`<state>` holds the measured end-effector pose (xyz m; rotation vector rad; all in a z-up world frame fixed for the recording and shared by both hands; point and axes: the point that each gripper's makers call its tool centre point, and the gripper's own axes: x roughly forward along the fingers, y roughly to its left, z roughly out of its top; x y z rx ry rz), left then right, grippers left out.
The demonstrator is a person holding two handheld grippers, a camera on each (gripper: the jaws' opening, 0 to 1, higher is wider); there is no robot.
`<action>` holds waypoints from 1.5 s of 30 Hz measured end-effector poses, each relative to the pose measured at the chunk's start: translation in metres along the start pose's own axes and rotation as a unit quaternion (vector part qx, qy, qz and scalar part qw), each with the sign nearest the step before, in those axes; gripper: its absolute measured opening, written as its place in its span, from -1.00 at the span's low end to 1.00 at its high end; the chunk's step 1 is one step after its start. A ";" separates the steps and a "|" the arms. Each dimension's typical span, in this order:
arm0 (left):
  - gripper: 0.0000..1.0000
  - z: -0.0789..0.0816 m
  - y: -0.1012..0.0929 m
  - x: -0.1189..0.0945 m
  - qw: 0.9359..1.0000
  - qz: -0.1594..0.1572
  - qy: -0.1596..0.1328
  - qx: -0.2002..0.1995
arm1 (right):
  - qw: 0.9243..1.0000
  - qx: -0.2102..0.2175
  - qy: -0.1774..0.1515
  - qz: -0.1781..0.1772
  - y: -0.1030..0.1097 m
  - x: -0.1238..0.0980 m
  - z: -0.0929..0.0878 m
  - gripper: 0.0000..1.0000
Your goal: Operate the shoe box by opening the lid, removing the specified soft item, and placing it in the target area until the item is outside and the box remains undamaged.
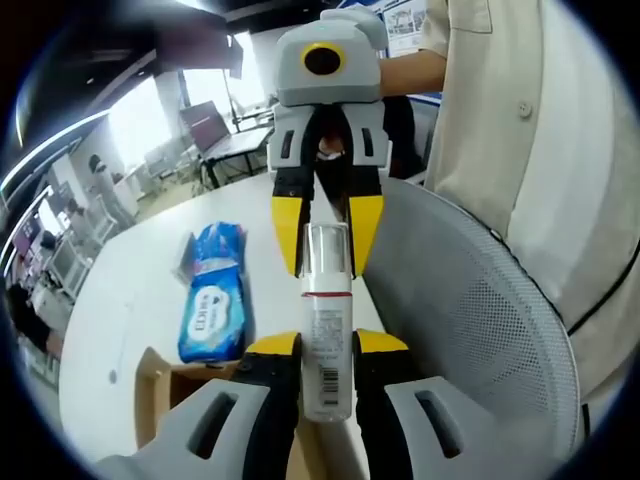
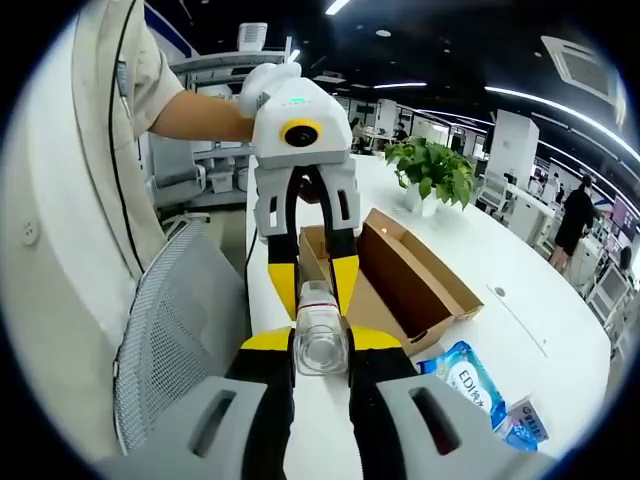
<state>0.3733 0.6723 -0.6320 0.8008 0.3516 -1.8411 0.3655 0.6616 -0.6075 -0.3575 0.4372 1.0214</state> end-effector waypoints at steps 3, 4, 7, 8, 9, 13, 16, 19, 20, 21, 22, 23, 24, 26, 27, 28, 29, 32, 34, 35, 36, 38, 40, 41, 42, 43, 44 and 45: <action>-0.55 -0.003 0.005 -0.002 1.000 0.014 0.005 0.000 | 1.000 -0.003 0.007 0.000 -0.001 0.001 -0.002 -0.68; -0.52 -0.004 0.006 -0.002 1.000 0.018 0.004 -0.002 | 1.000 -0.003 0.008 0.000 -0.001 0.002 -0.003 -0.68; -0.43 -0.007 0.011 -0.006 0.999 0.030 0.002 -0.013 | 1.000 -0.002 0.011 0.002 -0.002 0.003 -0.004 -0.68; -0.42 -0.008 0.012 -0.008 0.999 0.034 0.002 -0.018 | 1.000 -0.001 0.012 0.002 -0.003 0.003 -0.005 -0.68; -0.41 -0.010 0.013 -0.009 0.999 0.036 0.002 -0.021 | 1.000 -0.001 0.013 0.002 -0.003 0.004 -0.005 -0.68; -0.30 -0.017 0.017 -0.014 0.997 0.056 0.000 -0.049 | 1.000 -0.001 0.019 0.002 -0.007 0.005 -0.007 -0.68; -0.20 -0.022 0.020 -0.019 0.995 0.071 -0.006 -0.073 | 1.000 -0.001 0.024 0.001 -0.012 0.005 -0.009 -0.68; -0.16 -0.026 0.022 -0.024 0.992 0.089 -0.015 -0.093 | 1.000 -0.005 0.031 0.001 -0.018 0.004 -0.011 -0.68; -0.13 -0.026 0.022 -0.025 0.991 0.091 -0.017 -0.096 | 0.999 -0.006 0.032 0.001 -0.021 0.004 -0.012 -0.68; -0.11 -0.027 0.023 -0.027 0.989 0.098 -0.021 -0.106 | 0.999 -0.007 0.035 -0.001 -0.025 0.003 -0.013 -0.67; -0.09 -0.027 0.025 -0.029 0.988 0.106 -0.024 -0.113 | 0.999 -0.008 0.036 -0.001 -0.027 0.002 -0.013 -0.67; -0.05 -0.029 0.027 -0.030 0.985 0.114 -0.029 -0.123 | 0.999 -0.008 0.039 -0.002 -0.031 0.001 -0.014 -0.67; -0.01 -0.030 0.028 -0.032 0.984 0.122 -0.031 -0.130 | 0.999 -0.010 0.041 -0.004 -0.034 0.001 -0.014 -0.67; 0.10 -0.034 0.033 -0.035 0.979 0.141 -0.034 -0.144 | 0.999 -0.013 0.048 -0.005 -0.042 -0.001 -0.017 -0.67; 0.14 -0.035 0.034 -0.037 0.976 0.151 -0.037 -0.152 | 0.999 -0.015 0.050 -0.006 -0.045 -0.002 -0.018 -0.67; 0.17 -0.036 0.035 -0.039 0.975 0.156 -0.040 -0.156 | 0.998 -0.016 0.053 -0.008 -0.051 -0.003 -0.019 -0.67; 0.21 -0.037 0.037 -0.042 0.972 0.165 -0.044 -0.162 | 0.998 -0.018 0.056 -0.009 -0.055 -0.004 -0.020 -0.67; 0.32 -0.041 0.040 -0.047 0.964 0.185 -0.052 -0.183 | 0.997 -0.027 0.066 -0.012 -0.068 -0.008 -0.023 -0.67; 0.42 -0.044 0.041 -0.051 0.960 0.196 -0.055 -0.192 | 0.997 -0.031 0.071 -0.012 -0.075 -0.010 -0.025 -0.67; 0.46 -0.045 0.041 -0.052 0.958 0.202 -0.055 -0.195 | 0.996 -0.035 0.076 -0.013 -0.081 -0.011 -0.026 -0.67; 0.50 -0.047 0.041 -0.055 0.955 0.210 -0.055 -0.201 | 0.996 -0.038 0.080 -0.013 -0.087 -0.012 -0.027 -0.67; 0.57 -0.049 0.042 -0.058 0.951 0.219 -0.059 -0.210 | 0.995 -0.044 0.088 -0.014 -0.096 -0.013 -0.030 -0.67; 0.65 -0.051 0.042 -0.063 0.945 0.231 -0.064 -0.221 | 0.994 -0.049 0.096 -0.014 -0.106 -0.014 -0.032 -0.67; 0.68 -0.053 0.042 -0.065 0.944 0.234 -0.064 -0.224 | 0.994 -0.052 0.099 -0.015 -0.110 -0.015 -0.032 -0.67; 0.71 -0.055 0.042 -0.068 0.941 0.241 -0.065 -0.230 | 0.993 -0.055 0.103 -0.014 -0.116 -0.015 -0.033 -0.67; 0.75 -0.055 0.042 -0.070 0.939 0.245 -0.065 -0.234 | 0.993 -0.057 0.107 -0.014 -0.121 -0.015 -0.034 -0.67; 0.78 -0.057 0.041 -0.073 0.935 0.253 -0.067 -0.239 | 0.992 -0.061 0.112 -0.015 -0.127 -0.015 -0.035 -0.67; 0.81 -0.058 0.042 -0.075 0.932 0.259 -0.068 -0.243 | 0.991 -0.062 0.115 -0.014 -0.131 -0.016 -0.036 -0.67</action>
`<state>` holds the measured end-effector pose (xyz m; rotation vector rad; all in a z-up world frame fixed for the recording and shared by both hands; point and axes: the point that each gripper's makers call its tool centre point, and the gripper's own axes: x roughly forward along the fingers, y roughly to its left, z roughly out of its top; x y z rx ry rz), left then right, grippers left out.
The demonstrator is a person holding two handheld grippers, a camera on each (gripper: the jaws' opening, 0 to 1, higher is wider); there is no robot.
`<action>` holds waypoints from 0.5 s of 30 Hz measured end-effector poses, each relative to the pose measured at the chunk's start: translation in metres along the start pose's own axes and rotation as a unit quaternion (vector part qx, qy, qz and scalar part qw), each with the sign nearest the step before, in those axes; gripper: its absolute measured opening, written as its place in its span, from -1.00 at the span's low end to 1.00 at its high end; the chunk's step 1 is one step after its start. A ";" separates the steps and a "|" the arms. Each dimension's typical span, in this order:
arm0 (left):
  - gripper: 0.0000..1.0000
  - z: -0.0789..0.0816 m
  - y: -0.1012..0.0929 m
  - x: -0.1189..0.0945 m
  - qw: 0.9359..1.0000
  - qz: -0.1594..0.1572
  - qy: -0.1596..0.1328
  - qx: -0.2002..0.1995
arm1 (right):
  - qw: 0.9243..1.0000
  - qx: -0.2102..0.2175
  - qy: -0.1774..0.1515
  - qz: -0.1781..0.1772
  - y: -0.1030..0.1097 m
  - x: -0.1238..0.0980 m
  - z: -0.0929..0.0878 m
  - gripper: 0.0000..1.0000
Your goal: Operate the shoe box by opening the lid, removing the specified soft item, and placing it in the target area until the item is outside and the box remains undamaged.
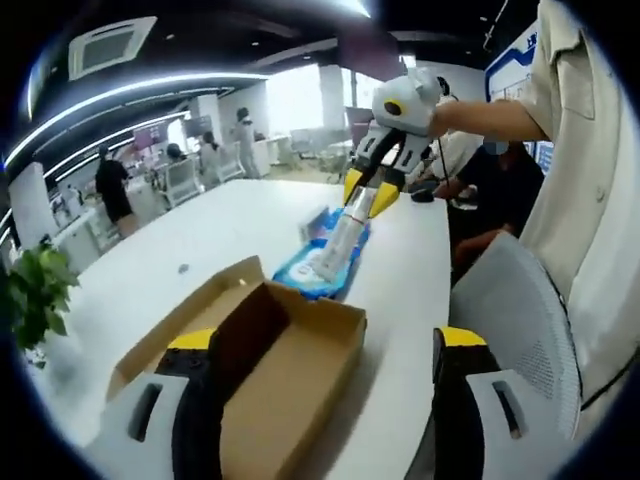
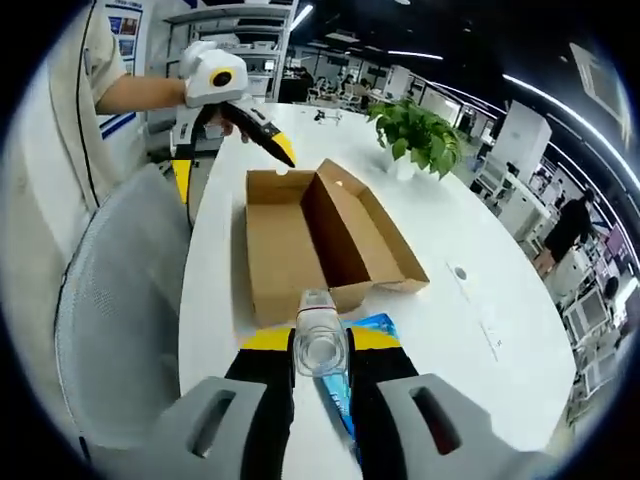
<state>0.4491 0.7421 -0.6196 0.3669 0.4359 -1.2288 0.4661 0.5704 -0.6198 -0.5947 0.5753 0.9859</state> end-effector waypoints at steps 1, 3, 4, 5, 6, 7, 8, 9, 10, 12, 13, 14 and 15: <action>0.84 -0.001 0.001 -0.002 1.000 0.005 -0.001 -0.005 | 1.000 -0.003 0.006 -0.001 -0.006 0.000 -0.002 -0.67; 0.88 -0.003 0.006 -0.007 1.000 0.019 -0.003 -0.012 | 1.000 -0.006 0.010 0.000 -0.013 0.000 -0.004 -0.67; 0.93 -0.004 0.008 -0.008 1.000 0.027 -0.004 -0.017 | 1.000 -0.007 0.013 0.000 -0.018 0.001 -0.005 -0.67; 0.97 -0.005 0.010 -0.010 0.999 0.033 -0.005 -0.022 | 1.000 -0.007 0.016 0.002 -0.021 0.001 -0.007 -0.67; 1.00 -0.007 0.012 -0.013 0.999 0.039 -0.005 -0.029 | 1.000 -0.010 0.022 0.001 -0.027 0.002 -0.009 -0.67; 1.00 -0.008 0.013 -0.016 0.998 0.043 -0.004 -0.033 | 1.000 -0.011 0.026 0.002 -0.031 0.003 -0.011 -0.67; 1.00 -0.009 0.014 -0.018 0.998 0.048 -0.005 -0.037 | 0.999 -0.012 0.029 0.002 -0.036 0.003 -0.012 -0.67; 1.00 -0.009 0.015 -0.021 0.998 0.051 -0.006 -0.039 | 0.999 -0.012 0.032 0.002 -0.039 0.003 -0.013 -0.67; 1.00 -0.010 0.016 -0.024 0.997 0.057 -0.008 -0.044 | 0.999 -0.013 0.034 0.003 -0.043 0.004 -0.014 -0.67; 1.00 -0.011 0.016 -0.029 0.997 0.063 -0.010 -0.049 | 0.999 -0.018 0.043 0.004 -0.051 0.005 -0.017 -0.67; 1.00 -0.012 0.016 -0.031 0.997 0.066 -0.009 -0.050 | 0.999 -0.019 0.049 0.006 -0.055 0.005 -0.020 -0.67; 1.00 -0.013 0.017 -0.033 0.996 0.069 -0.007 -0.050 | 0.998 -0.021 0.053 0.007 -0.058 0.006 -0.021 -0.67; 1.00 -0.014 0.017 -0.035 0.996 0.072 -0.006 -0.051 | 0.998 -0.024 0.058 0.007 -0.063 0.006 -0.023 -0.67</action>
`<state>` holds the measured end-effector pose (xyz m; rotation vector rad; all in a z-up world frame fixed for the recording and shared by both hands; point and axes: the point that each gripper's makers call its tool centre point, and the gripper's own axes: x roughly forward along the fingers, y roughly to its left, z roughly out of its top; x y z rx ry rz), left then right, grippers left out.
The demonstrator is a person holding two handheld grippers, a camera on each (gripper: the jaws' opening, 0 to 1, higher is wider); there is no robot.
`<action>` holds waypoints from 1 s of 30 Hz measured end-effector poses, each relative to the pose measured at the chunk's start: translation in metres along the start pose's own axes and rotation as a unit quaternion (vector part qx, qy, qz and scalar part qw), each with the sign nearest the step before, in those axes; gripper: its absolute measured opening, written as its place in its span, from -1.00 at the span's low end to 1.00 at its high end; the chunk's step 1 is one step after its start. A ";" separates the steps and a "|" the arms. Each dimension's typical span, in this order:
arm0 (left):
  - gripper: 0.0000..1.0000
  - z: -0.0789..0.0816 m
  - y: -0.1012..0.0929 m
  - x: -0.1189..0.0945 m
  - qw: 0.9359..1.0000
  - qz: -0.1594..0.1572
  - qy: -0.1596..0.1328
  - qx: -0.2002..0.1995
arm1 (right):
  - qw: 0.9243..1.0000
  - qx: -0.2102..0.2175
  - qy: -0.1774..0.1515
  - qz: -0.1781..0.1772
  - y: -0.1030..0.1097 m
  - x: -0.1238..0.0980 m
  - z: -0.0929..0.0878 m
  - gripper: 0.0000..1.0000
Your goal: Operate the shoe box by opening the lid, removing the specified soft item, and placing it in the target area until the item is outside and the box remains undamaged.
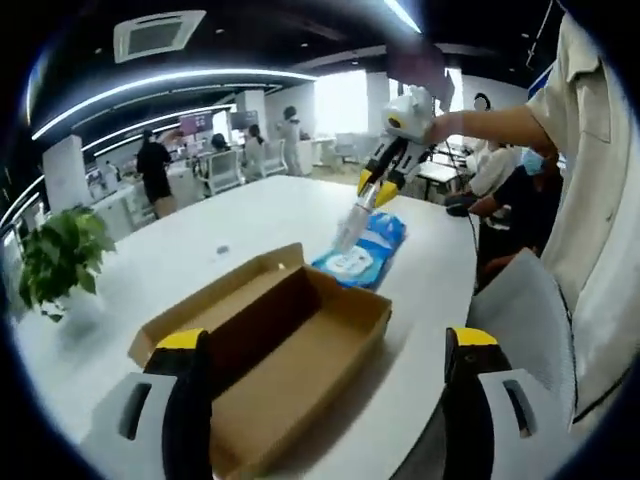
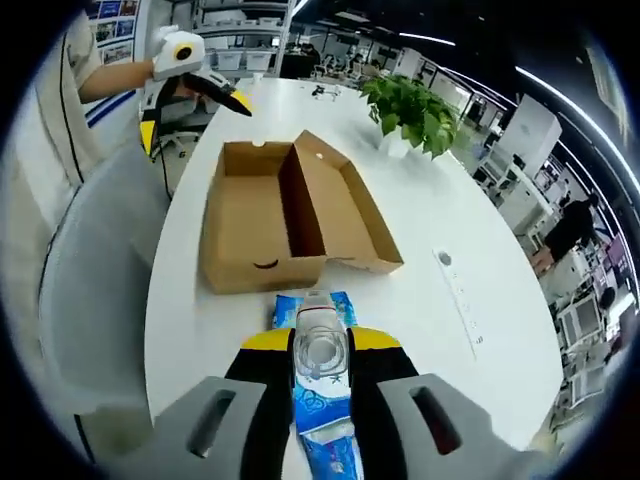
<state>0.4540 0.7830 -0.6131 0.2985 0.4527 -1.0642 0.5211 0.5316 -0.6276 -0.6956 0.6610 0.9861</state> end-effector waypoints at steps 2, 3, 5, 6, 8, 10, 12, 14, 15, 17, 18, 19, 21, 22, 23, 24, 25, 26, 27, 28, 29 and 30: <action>1.00 -0.001 0.002 -0.004 1.000 0.007 0.002 -0.004 | 1.000 -0.003 0.006 0.001 -0.006 0.001 -0.001 -0.67; 1.00 -0.001 0.002 -0.006 1.000 0.010 0.002 -0.005 | 1.000 -0.004 0.009 0.002 -0.011 0.001 -0.003 -0.67; 1.00 -0.002 0.003 -0.010 1.000 0.017 0.003 -0.007 | 1.000 -0.008 0.017 0.003 -0.017 0.002 -0.005 -0.67; 1.00 -0.002 0.004 -0.012 1.000 0.021 0.004 -0.008 | 1.000 -0.010 0.023 0.004 -0.021 0.004 -0.007 -0.67; 1.00 -0.003 0.005 -0.016 1.000 0.027 0.005 -0.009 | 0.999 -0.013 0.032 0.006 -0.027 0.006 -0.010 -0.67; 1.00 -0.003 0.006 -0.020 0.999 0.035 0.005 -0.014 | 0.999 -0.014 0.042 0.009 -0.033 0.008 -0.014 -0.67; 1.00 -0.005 0.006 -0.023 0.999 0.041 0.005 -0.015 | 0.998 -0.016 0.055 0.013 -0.040 0.012 -0.018 -0.67; 1.00 -0.008 0.006 -0.025 0.999 0.045 0.011 -0.018 | 0.998 -0.017 0.060 0.017 -0.043 0.015 -0.019 -0.66; 1.00 -0.010 0.007 -0.027 0.999 0.046 0.015 -0.021 | 0.998 -0.016 0.062 0.020 -0.045 0.016 -0.020 -0.66; 1.00 -0.012 0.007 -0.028 0.998 0.048 0.018 -0.024 | 0.997 -0.018 0.072 0.026 -0.048 0.020 -0.022 -0.66; 1.00 -0.013 0.007 -0.029 0.998 0.049 0.020 -0.025 | 0.996 -0.020 0.079 0.029 -0.051 0.022 -0.024 -0.66; 1.00 -0.014 0.007 -0.031 0.998 0.051 0.020 -0.027 | 0.996 -0.022 0.083 0.030 -0.053 0.024 -0.025 -0.66; 1.00 -0.015 0.008 -0.033 0.998 0.053 0.021 -0.031 | 0.995 -0.027 0.093 0.032 -0.057 0.027 -0.026 -0.66; 1.00 -0.016 0.008 -0.033 0.998 0.054 0.021 -0.032 | 0.994 -0.030 0.097 0.033 -0.059 0.029 -0.027 -0.66; 1.00 -0.017 0.008 -0.034 0.998 0.055 0.023 -0.032 | 0.993 -0.037 0.106 0.035 -0.061 0.031 -0.028 -0.66; 1.00 -0.019 0.008 -0.035 0.998 0.056 0.026 -0.034 | 0.992 -0.042 0.116 0.038 -0.062 0.032 -0.030 -0.66; 1.00 -0.020 0.008 -0.035 0.997 0.056 0.028 -0.034 | 0.990 -0.047 0.124 0.040 -0.063 0.034 -0.032 -0.66; 1.00 -0.021 0.008 -0.036 0.997 0.056 0.030 -0.035 | 0.989 -0.050 0.134 0.043 -0.065 0.037 -0.036 -0.66; 1.00 -0.021 0.008 -0.037 0.997 0.057 0.030 -0.036 | 0.988 -0.053 0.141 0.043 -0.067 0.038 -0.037 -0.66; 1.00 -0.022 0.008 -0.037 0.997 0.057 0.031 -0.036 | 0.986 -0.061 0.150 0.044 -0.069 0.041 -0.040 -0.66; 1.00 -0.022 0.008 -0.038 0.997 0.058 0.031 -0.037 | 0.984 -0.064 0.157 0.044 -0.070 0.042 -0.042 -0.66; 1.00 -0.023 0.008 -0.038 0.997 0.058 0.031 -0.039 | 0.982 -0.073 0.169 0.048 -0.071 0.045 -0.045 -0.66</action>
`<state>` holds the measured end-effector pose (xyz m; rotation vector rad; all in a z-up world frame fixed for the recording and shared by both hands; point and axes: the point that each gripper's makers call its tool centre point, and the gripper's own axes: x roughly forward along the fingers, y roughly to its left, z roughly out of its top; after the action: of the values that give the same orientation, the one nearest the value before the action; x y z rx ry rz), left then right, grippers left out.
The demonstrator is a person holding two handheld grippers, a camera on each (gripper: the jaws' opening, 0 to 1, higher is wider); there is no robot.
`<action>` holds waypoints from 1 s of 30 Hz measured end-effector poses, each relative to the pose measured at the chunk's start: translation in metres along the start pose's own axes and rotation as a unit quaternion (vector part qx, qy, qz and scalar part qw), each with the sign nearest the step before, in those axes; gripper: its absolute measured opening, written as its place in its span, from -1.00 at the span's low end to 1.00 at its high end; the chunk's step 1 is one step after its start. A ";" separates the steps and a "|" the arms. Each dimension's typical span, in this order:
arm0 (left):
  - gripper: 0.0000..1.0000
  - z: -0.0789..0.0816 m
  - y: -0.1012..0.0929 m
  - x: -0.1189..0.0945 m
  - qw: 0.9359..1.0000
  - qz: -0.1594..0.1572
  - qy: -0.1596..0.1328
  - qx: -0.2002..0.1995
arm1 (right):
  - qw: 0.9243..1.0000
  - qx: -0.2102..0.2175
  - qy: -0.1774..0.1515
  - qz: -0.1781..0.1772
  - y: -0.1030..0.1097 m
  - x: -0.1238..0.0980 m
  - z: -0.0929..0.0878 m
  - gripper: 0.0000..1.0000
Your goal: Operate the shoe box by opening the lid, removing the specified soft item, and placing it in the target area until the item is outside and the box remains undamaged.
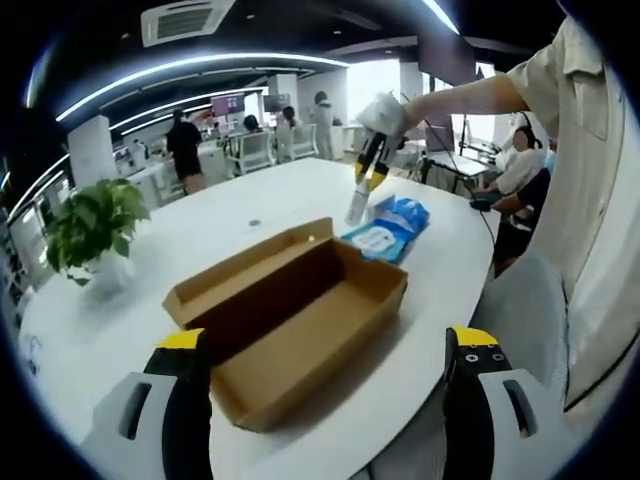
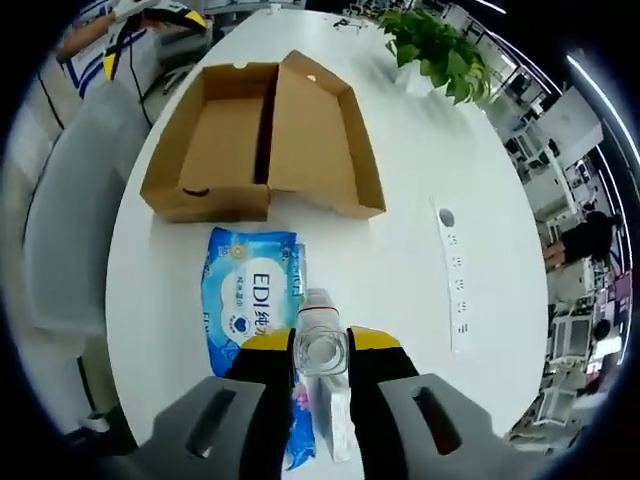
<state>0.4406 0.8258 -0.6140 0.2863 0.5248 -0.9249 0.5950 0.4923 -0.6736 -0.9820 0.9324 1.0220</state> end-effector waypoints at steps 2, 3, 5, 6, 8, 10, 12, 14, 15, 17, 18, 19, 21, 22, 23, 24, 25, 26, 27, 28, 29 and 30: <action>1.00 -0.001 0.001 0.000 1.000 0.000 0.002 -0.001 | 1.000 -0.007 0.014 0.007 0.000 0.005 -0.003 -0.66; 1.00 -0.001 0.001 0.000 1.000 0.001 0.003 -0.002 | 1.000 -0.008 0.018 0.010 0.001 0.008 -0.003 -0.66; 1.00 -0.002 0.003 0.000 1.000 0.003 0.003 -0.003 | 0.999 -0.011 0.027 0.013 -0.002 0.012 -0.004 -0.66; 1.00 -0.002 0.004 0.000 1.000 0.005 0.004 -0.004 | 0.999 -0.011 0.030 0.012 -0.004 0.013 -0.005 -0.66; 1.00 -0.002 0.005 0.000 1.000 0.007 0.004 -0.007 | 0.999 -0.010 0.036 0.014 -0.006 0.016 -0.004 -0.66; 1.00 -0.003 0.006 0.001 1.000 0.008 0.005 -0.008 | 0.999 -0.008 0.042 0.020 -0.007 0.020 -0.003 -0.66; 1.00 -0.004 0.006 0.001 1.000 0.007 0.005 -0.010 | 0.999 -0.008 0.048 0.024 -0.008 0.023 -0.002 -0.66; 0.99 -0.003 0.007 0.002 1.000 0.007 0.004 -0.013 | 0.998 -0.005 0.049 0.026 -0.010 0.026 -0.001 -0.66; 0.99 -0.003 0.007 0.002 1.000 0.007 0.004 -0.013 | 0.998 -0.002 0.049 0.028 -0.010 0.027 0.000 -0.66; 0.99 -0.003 0.008 0.002 1.000 0.008 0.003 -0.014 | 0.998 0.002 0.051 0.031 -0.011 0.029 0.001 -0.66; 0.99 -0.003 0.009 0.002 1.000 0.009 0.003 -0.014 | 0.998 0.007 0.052 0.034 -0.011 0.030 0.002 -0.66; 0.98 -0.004 0.010 0.003 1.000 0.010 0.003 -0.015 | 0.998 0.011 0.053 0.038 -0.010 0.031 0.002 -0.66; 0.98 -0.004 0.011 0.002 1.000 0.011 0.002 -0.017 | 0.997 0.014 0.056 0.044 -0.010 0.034 0.002 -0.66; 0.98 -0.004 0.012 0.002 1.000 0.012 0.002 -0.018 | 0.997 0.016 0.058 0.043 -0.011 0.035 0.002 -0.65; 0.98 -0.004 0.013 0.002 1.000 0.013 0.001 -0.019 | 0.997 0.019 0.058 0.043 -0.011 0.036 0.002 -0.65; 0.97 -0.005 0.013 0.002 1.000 0.013 0.000 -0.021 | 0.997 0.020 0.059 0.043 -0.011 0.037 0.002 -0.65; 0.97 -0.005 0.013 0.002 1.000 0.014 0.000 -0.023 | 0.997 0.020 0.060 0.044 -0.011 0.038 0.002 -0.65; 0.97 -0.005 0.013 0.002 1.000 0.014 -0.002 -0.026 | 0.997 0.020 0.062 0.045 -0.011 0.039 0.002 -0.65; 0.97 -0.005 0.013 0.002 0.999 0.014 -0.004 -0.028 | 0.997 0.017 0.065 0.046 -0.010 0.040 0.001 -0.65; 0.97 -0.006 0.013 0.002 0.999 0.014 -0.004 -0.030 | 0.996 0.016 0.068 0.047 -0.010 0.041 0.000 -0.65; 0.97 -0.006 0.013 0.002 0.999 0.015 -0.004 -0.031 | 0.996 0.016 0.071 0.049 -0.010 0.043 -0.001 -0.65; 0.96 -0.007 0.013 0.002 0.999 0.015 -0.003 -0.031 | 0.996 0.014 0.073 0.051 -0.010 0.043 -0.001 -0.65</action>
<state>0.4499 0.8355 -0.6210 0.2346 0.5413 -0.8779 0.6148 0.4992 -0.7126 -1.0040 1.1233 1.0292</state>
